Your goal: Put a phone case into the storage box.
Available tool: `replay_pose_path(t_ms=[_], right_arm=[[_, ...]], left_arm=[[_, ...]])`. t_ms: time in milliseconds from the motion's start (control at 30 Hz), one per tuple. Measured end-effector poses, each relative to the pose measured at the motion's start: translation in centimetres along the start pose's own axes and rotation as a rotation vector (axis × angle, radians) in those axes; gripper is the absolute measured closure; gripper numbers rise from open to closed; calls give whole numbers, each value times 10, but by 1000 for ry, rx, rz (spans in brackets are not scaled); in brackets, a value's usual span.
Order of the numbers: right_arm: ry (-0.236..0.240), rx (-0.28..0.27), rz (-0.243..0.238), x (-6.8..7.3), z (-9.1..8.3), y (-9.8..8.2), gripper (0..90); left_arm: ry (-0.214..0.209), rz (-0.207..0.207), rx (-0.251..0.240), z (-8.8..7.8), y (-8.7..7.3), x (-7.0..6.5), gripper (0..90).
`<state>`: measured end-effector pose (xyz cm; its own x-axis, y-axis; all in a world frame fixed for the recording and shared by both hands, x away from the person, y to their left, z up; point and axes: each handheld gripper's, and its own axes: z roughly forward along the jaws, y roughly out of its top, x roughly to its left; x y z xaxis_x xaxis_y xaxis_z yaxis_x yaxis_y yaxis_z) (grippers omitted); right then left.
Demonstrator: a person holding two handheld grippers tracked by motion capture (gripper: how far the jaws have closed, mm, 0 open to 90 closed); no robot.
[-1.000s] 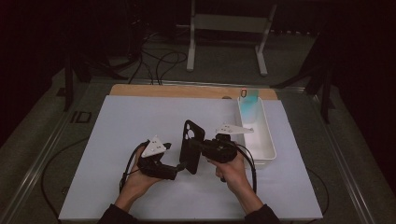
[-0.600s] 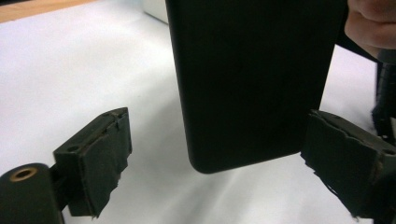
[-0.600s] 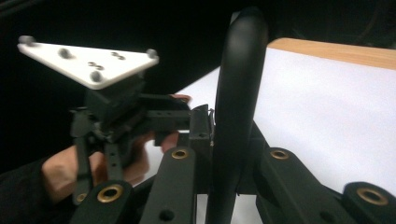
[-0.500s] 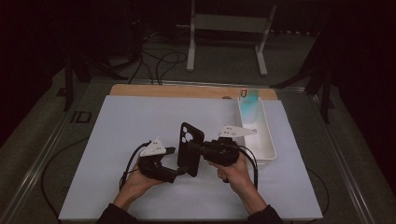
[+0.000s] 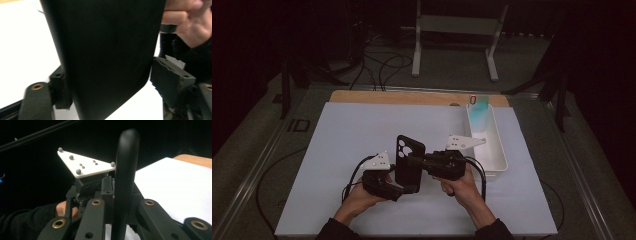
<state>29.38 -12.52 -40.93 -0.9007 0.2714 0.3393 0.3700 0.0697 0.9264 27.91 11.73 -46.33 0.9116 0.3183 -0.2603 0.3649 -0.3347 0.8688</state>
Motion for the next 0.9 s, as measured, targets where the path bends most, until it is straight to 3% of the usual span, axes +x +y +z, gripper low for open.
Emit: replay_pose_path(t_ms=[167, 300, 400, 633, 700, 900], right_arm=[[32, -26, 10, -3, -3, -1, 815], [57, -30, 9, -4, -4, -2, 815], [63, -29, -3, -2, -2, -3, 815], [-5, -21, -39, -5, -8, -1, 806], [-23, -11, -50, -5, -10, 0, 772], [-141, 54, -129, -2, -5, -1, 632]], left_arm=[[-24, 3, -7, -1, 0, 0, 367], [-42, -11, -8, 0, 1, 1, 313], [-47, 4, -8, 0, 1, -1, 371], [-38, 18, -26, -4, 1, -1, 622], [-34, 17, -23, -4, 1, -1, 666], [26, 6, 7, -2, 0, 1, 765]])
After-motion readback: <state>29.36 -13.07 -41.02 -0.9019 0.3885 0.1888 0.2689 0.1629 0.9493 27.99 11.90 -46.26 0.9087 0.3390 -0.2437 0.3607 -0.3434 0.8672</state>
